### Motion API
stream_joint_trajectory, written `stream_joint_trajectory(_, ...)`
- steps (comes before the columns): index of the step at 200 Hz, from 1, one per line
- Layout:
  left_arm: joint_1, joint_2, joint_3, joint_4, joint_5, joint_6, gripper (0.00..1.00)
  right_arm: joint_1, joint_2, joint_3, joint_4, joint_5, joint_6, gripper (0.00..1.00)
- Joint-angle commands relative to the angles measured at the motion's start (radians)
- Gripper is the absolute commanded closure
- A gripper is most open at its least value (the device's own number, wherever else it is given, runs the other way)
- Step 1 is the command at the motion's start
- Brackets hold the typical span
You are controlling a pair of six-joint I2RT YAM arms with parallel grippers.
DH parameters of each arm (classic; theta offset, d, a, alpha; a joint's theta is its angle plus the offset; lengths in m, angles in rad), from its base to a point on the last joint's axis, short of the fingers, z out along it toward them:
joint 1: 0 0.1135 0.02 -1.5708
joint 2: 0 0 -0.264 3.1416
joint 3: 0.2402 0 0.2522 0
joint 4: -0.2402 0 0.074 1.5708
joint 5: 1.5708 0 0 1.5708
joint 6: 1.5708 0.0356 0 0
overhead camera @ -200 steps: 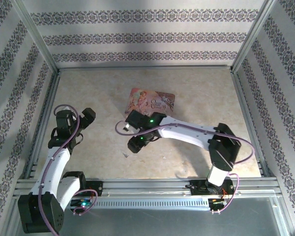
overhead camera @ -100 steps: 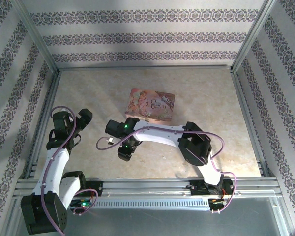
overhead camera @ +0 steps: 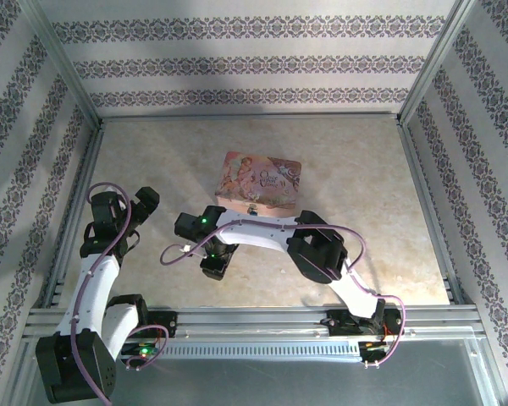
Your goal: Unlock the padlock with the key
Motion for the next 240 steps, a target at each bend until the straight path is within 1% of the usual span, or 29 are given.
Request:
stream_joint_trajectory(1, 0.015, -0.012, -0.01, -0.003, 0.01, -0.008, 0.01, 0.011, 0.03, 0.039, -0.029, -0.003, -0.014, 0.51)
stream_joint_trajectory(124, 0.018, -0.015, -0.002, -0.016, -0.001, 0.006, 0.01, -0.01, 0.086, 0.073, -0.029, -0.02, -0.01, 0.6)
stream_joint_trajectory(195, 0.018, -0.019, -0.007, -0.018, -0.001, 0.006, 0.01, -0.026, 0.104, 0.076, -0.026, -0.024, -0.002, 0.67)
stream_joint_trajectory(240, 0.018, -0.022, -0.007, -0.019, 0.0, 0.003, 0.01, -0.04, 0.116, 0.063, -0.002, -0.034, 0.015, 0.75)
